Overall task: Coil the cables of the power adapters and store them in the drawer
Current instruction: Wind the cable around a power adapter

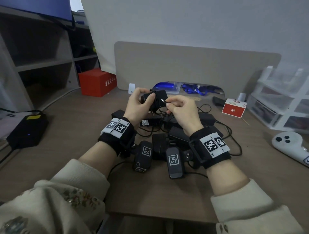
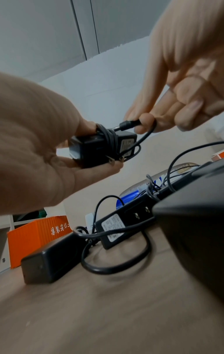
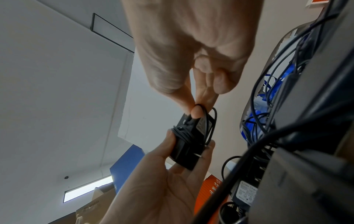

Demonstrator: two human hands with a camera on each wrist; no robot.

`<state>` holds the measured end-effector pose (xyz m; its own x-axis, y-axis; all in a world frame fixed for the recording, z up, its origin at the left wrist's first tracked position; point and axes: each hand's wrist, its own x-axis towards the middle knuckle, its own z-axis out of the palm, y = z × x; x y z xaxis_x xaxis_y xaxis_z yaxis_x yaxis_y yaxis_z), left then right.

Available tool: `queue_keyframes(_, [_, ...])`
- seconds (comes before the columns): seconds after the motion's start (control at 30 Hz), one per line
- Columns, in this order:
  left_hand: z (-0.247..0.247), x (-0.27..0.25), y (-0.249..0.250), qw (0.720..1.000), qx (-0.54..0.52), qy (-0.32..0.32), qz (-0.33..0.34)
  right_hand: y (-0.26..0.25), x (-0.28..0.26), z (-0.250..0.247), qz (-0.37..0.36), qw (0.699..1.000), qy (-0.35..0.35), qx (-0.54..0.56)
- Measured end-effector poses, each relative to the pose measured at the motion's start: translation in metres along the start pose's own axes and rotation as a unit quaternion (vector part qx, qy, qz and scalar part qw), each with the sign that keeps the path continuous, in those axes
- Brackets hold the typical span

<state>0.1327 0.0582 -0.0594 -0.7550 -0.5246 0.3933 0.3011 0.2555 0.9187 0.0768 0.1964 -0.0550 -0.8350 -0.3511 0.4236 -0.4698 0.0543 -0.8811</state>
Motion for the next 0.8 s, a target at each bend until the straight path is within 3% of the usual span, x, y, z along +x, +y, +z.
queue_keyframes(0.57, [0.0017,-0.0027,-0.0028,0.994,-0.067,-0.085,-0.033,-0.0062,-0.0021,-0.0015,-0.011,1.000,0.006,-0.029])
queue_keyframes(0.8, [0.0038,-0.0026,-0.0048,0.996,-0.050,-0.073,0.010,-0.0084,-0.0034,0.0000,0.002,0.999,0.023,-0.033])
